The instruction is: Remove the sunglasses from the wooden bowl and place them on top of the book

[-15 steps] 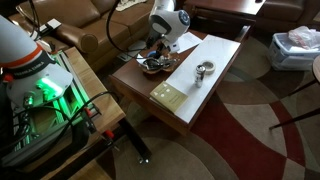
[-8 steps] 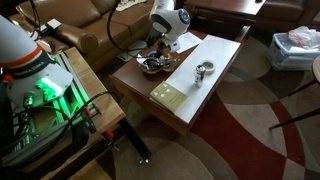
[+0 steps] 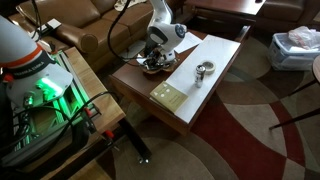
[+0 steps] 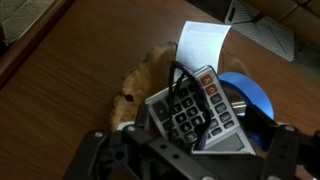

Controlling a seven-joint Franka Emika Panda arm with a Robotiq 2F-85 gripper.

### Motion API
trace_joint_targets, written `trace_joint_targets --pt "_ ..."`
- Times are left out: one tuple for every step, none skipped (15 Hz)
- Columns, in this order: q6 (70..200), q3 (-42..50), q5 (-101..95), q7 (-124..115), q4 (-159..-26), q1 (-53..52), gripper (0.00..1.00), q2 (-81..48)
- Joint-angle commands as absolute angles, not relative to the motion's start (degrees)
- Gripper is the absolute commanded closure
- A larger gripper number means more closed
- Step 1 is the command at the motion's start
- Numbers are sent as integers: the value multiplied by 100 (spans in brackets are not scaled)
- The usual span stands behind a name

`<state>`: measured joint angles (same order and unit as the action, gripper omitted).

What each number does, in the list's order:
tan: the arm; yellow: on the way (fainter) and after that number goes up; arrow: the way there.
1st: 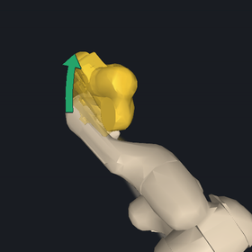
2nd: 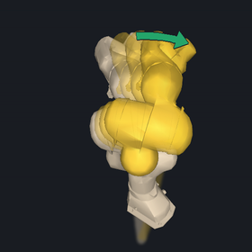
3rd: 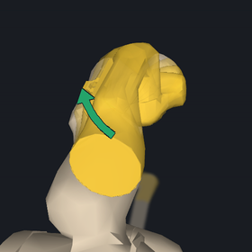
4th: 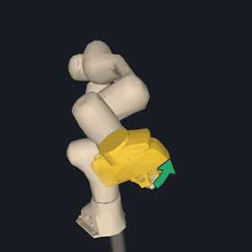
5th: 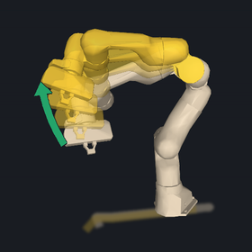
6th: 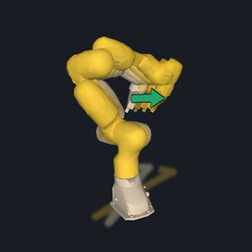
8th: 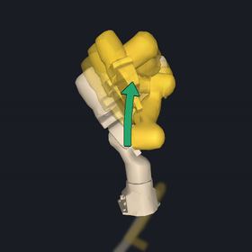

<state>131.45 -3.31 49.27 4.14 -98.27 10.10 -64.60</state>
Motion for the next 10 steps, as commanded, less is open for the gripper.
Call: trace_joint_targets --pt "13190 -650 5082 973 -9597 1210 34 -6772" --pt "13233 -731 5119 1134 -9556 1233 42 -6823" --pt "13293 -779 5136 1250 -9519 1222 50 -6863" --pt "13342 -814 5152 1337 -9440 1208 49 -6919" --pt "13398 -846 5171 1400 -9346 1198 54 -6980" --pt "13498 -865 5185 1438 -9277 1180 54 -7025" --pt "13581 -875 5196 1406 -9194 1167 47 -7070" --pt "13661 -888 5203 1383 -9138 1162 43 -7104" --pt "13771 -894 5216 1351 -9096 1158 37 -7132" --pt "13766 -861 5160 1249 -9066 1141 33 -7144"
